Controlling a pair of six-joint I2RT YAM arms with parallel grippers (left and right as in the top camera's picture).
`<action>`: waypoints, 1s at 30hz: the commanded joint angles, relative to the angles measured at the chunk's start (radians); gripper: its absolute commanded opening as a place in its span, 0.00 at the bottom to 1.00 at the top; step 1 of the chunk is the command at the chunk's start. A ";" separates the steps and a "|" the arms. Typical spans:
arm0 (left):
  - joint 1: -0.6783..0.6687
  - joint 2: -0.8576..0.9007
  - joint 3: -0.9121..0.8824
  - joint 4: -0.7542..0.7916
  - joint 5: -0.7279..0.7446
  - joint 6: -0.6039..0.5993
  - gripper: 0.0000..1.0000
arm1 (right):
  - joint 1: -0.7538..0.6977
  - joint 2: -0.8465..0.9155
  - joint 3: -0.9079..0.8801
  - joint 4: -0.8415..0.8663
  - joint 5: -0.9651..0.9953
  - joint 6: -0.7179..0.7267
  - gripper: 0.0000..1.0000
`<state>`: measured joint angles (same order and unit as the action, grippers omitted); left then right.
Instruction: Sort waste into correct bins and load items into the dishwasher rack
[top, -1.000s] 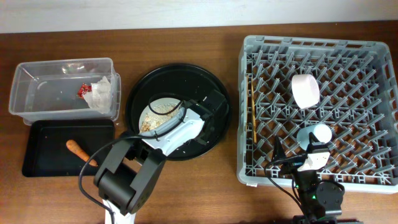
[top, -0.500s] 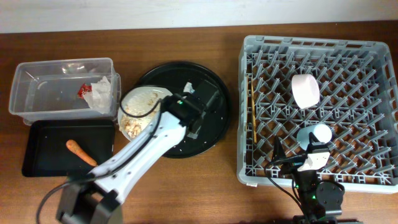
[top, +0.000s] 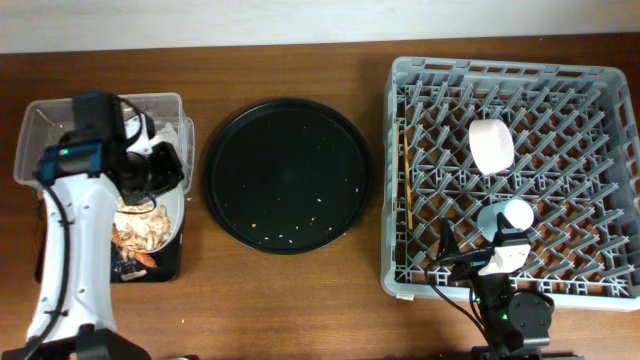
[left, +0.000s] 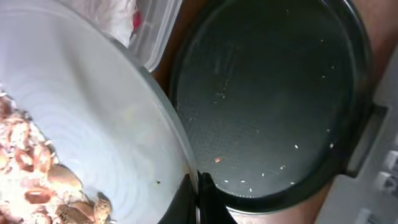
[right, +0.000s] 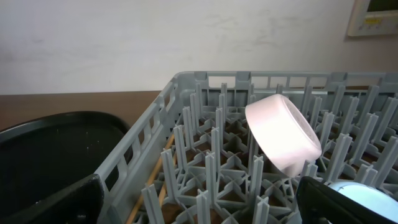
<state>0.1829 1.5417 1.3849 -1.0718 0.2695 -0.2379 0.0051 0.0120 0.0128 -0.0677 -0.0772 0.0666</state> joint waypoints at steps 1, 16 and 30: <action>0.077 -0.022 -0.043 0.031 0.231 0.119 0.00 | -0.005 -0.006 -0.007 -0.003 -0.009 -0.007 0.98; 0.639 -0.090 -0.175 -0.228 1.013 0.660 0.01 | -0.005 -0.006 -0.007 -0.003 -0.009 -0.007 0.98; -0.210 -0.143 -0.158 0.350 0.303 0.111 0.00 | -0.006 -0.006 -0.007 -0.003 -0.009 -0.007 0.98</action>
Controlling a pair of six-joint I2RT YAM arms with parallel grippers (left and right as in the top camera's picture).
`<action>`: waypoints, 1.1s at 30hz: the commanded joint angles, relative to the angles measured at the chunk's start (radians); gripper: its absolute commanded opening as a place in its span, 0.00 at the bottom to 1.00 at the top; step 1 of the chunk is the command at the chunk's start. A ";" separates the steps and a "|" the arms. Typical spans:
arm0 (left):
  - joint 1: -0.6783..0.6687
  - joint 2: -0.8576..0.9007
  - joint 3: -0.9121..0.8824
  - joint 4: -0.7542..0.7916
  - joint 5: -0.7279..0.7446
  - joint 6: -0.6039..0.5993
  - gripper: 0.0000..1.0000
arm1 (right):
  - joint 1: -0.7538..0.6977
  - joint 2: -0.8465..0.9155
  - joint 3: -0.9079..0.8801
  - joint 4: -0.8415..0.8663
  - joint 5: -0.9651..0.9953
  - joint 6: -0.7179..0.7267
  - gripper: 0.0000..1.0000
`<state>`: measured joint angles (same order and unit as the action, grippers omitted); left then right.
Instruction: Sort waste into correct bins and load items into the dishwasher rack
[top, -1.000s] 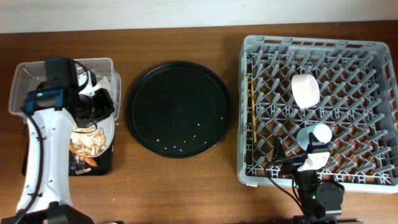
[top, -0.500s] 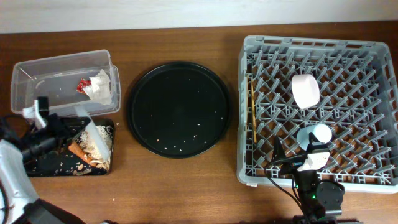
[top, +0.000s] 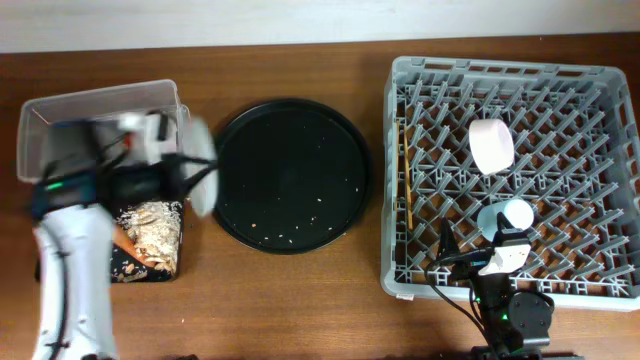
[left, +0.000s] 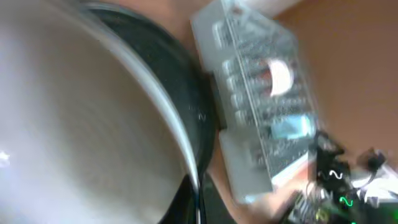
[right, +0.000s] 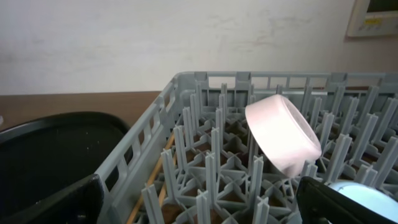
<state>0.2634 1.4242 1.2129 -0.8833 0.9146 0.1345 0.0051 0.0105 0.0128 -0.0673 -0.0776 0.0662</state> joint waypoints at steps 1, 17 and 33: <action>-0.446 -0.013 0.014 0.275 -0.424 -0.280 0.00 | -0.006 -0.005 -0.007 -0.003 -0.009 -0.006 0.98; -0.819 0.534 0.014 1.576 0.013 -1.045 0.59 | -0.005 -0.005 -0.007 -0.003 -0.009 -0.006 0.98; -0.645 -0.329 0.015 0.095 -0.903 -0.416 1.00 | -0.006 -0.005 -0.007 -0.003 -0.008 -0.006 0.98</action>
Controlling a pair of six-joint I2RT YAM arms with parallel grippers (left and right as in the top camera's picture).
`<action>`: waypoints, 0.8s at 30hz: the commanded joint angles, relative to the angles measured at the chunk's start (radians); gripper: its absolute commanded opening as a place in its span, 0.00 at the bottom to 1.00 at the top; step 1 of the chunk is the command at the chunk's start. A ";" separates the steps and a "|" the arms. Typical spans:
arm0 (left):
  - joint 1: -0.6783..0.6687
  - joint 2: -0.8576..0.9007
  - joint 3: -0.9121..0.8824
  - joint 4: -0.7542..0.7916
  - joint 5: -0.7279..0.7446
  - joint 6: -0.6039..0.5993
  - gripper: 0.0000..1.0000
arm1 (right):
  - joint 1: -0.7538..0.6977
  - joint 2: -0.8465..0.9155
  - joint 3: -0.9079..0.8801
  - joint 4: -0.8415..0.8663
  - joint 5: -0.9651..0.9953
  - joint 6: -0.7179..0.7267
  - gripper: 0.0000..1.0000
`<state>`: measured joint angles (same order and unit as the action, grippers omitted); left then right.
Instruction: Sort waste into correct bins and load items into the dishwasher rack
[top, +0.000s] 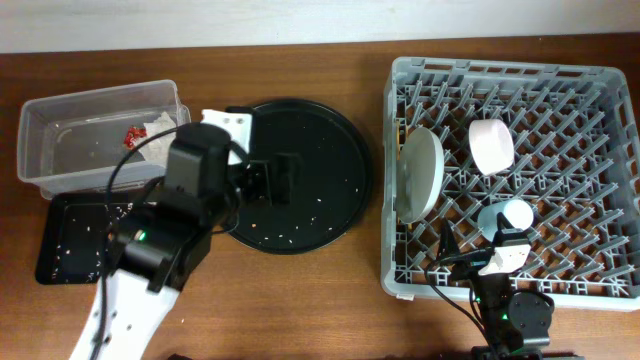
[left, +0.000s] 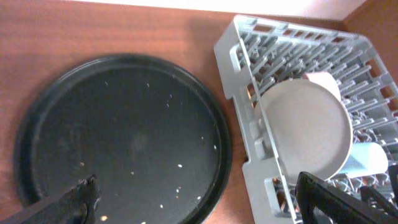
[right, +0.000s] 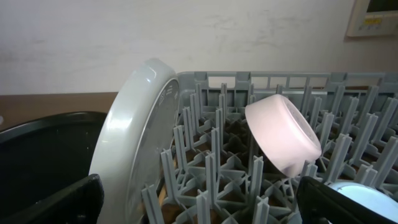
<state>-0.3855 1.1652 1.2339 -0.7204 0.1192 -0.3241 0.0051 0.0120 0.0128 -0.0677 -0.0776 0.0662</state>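
Observation:
A white plate (top: 418, 175) stands on edge in the left part of the grey dishwasher rack (top: 600, 80); it also shows in the left wrist view as the plate (left: 306, 135) and in the right wrist view as the plate (right: 134, 146). My left gripper (top: 270, 181) hangs open over the black round tray (top: 300, 130), nothing between its fingers (left: 79, 198). My right gripper (top: 498, 262) stays open at the rack's near edge (right: 205, 79). A pink cup (top: 491, 145) and a pale blue cup (top: 510, 215) lie in the rack.
A clear bin (top: 60, 110) at the far left holds a red and white wrapper (top: 140, 135). In front of it sits a black bin (top: 75, 235) speckled with food bits. Crumbs dot the tray. A chopstick (top: 407, 215) lies along the rack's left side.
My left gripper was shut on the white plate between the bins and the tray. The plate now stands in the rack and the gripper is open over the tray. The right arm has not moved.
First my left gripper held the plate tilted over the black bin, food scraps beneath it. A second later the plate was at the tray's left edge, still gripped. Now it stands in the rack and the gripper is empty.

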 joint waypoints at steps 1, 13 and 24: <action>0.003 -0.101 -0.006 -0.124 -0.196 0.042 1.00 | -0.006 -0.006 -0.007 -0.003 -0.009 -0.006 0.98; 0.189 -0.855 -0.848 0.492 -0.297 0.177 1.00 | -0.005 -0.006 -0.007 -0.003 -0.009 -0.006 0.98; 0.264 -1.160 -1.225 0.657 -0.299 0.177 1.00 | -0.005 -0.006 -0.007 -0.003 -0.009 -0.006 0.98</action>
